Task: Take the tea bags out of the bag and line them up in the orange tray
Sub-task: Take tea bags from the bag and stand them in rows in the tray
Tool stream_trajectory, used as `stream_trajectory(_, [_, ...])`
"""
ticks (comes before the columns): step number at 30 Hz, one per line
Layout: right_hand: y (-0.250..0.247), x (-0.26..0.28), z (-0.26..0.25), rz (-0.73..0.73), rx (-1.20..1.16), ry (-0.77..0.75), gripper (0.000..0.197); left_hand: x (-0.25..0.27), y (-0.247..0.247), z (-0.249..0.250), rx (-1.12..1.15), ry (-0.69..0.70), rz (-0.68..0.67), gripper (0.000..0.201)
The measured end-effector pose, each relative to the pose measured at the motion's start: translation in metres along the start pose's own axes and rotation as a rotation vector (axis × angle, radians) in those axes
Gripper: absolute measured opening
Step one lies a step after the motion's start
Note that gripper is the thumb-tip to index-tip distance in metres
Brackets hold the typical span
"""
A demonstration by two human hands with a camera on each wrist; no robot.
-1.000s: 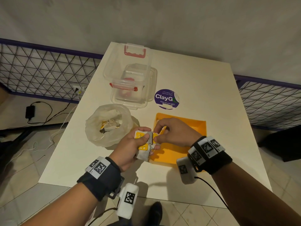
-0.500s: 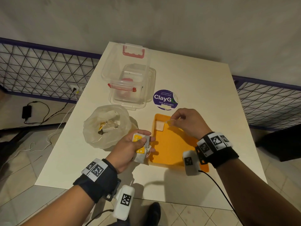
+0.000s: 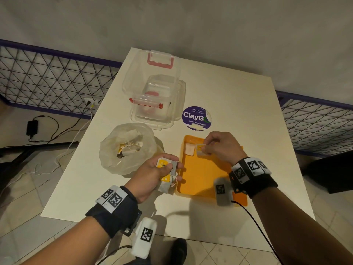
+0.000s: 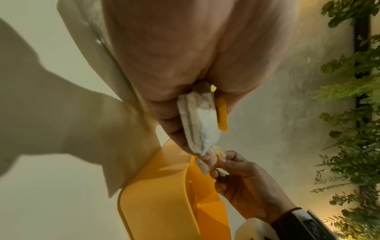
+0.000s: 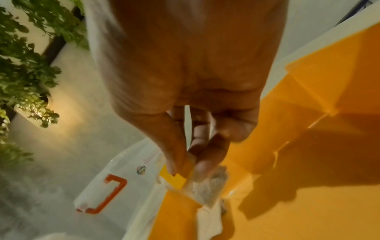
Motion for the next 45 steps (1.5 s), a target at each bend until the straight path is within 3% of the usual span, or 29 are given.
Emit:
stream_trajectory(5, [0.029, -0.003, 0.015, -0.273, 0.076, 0.109, 0.011, -0.002, 0.0, 0.0, -0.021, -0.001, -0.005, 0.025])
stream_trajectory(11, [0.05, -0.004, 0.013, -0.441, 0.189, 0.101, 0.013, -0.004, -0.003, 0.0, -0.04, 0.008, 0.006, 0.025])
stream_trajectory(19, [0.034, -0.023, 0.005, -0.132, 0.174, -0.003, 0.009, -0.008, -0.002, 0.001, -0.054, -0.004, 0.004, 0.023])
stream_trajectory(24, [0.035, -0.023, 0.003, -0.093, 0.244, 0.006, 0.008, -0.011, -0.001, 0.002, -0.06, -0.007, 0.006, 0.023])
stream_trajectory(30, [0.035, -0.02, 0.02, -0.211, 0.322, 0.117, 0.01, -0.012, -0.004, 0.002, -0.067, -0.001, 0.016, 0.023])
stream_trajectory(41, [0.038, -0.019, 0.019, -0.281, 0.121, 0.148, 0.014, -0.012, -0.004, 0.004, -0.074, 0.002, 0.019, 0.024])
stream_trajectory(45, [0.04, -0.017, 0.023, -0.373, -0.023, 0.262, 0.016, -0.012, -0.005, 0.003, -0.073, 0.005, 0.007, 0.024])
Point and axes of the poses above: each hand's wrist, its own x-axis away from the middle knuckle, its own y-axis out of the palm, z = x × y, the point moved 6 cm from there along -x, towards the middle knuckle, and after that the axes turned 1 degree about -x, right-handed, at the moved point
